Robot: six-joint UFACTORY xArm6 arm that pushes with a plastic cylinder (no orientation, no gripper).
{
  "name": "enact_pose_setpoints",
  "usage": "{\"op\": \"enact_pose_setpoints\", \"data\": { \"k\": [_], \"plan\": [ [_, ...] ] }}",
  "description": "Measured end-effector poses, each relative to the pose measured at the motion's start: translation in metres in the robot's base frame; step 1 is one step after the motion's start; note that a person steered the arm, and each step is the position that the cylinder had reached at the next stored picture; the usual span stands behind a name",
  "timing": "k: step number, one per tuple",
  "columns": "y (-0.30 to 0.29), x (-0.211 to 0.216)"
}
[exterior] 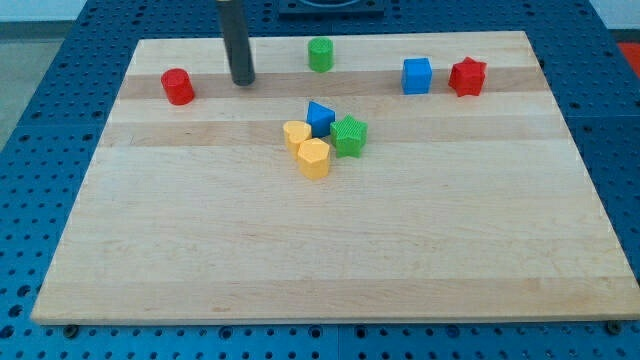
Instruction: Move the red circle into the yellow heart
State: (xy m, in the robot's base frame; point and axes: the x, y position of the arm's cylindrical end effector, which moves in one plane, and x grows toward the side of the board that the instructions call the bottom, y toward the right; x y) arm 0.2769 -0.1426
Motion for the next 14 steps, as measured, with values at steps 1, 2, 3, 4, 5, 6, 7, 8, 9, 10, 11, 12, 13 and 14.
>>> {"op": "enact_pose_setpoints", "data": {
  "k": [1, 2, 3, 4, 5, 6, 7, 8, 9, 10, 11, 12, 13, 14],
  "plan": [
    [-0.037, -0.018],
    [-0.073, -0.031],
    [-0.121, -0.031],
    [-0.154, 0.011],
    [-0.133, 0.03],
    [-0.113, 0.038],
    [-0.092, 0.038],
    [-0.061, 0.041],
    [-0.037, 0.056],
    [-0.048, 0.057],
    [-0.074, 0.04],
    [-0.083, -0.017],
    [-0.048, -0.031],
    [-0.042, -0.026]
  ]
}}
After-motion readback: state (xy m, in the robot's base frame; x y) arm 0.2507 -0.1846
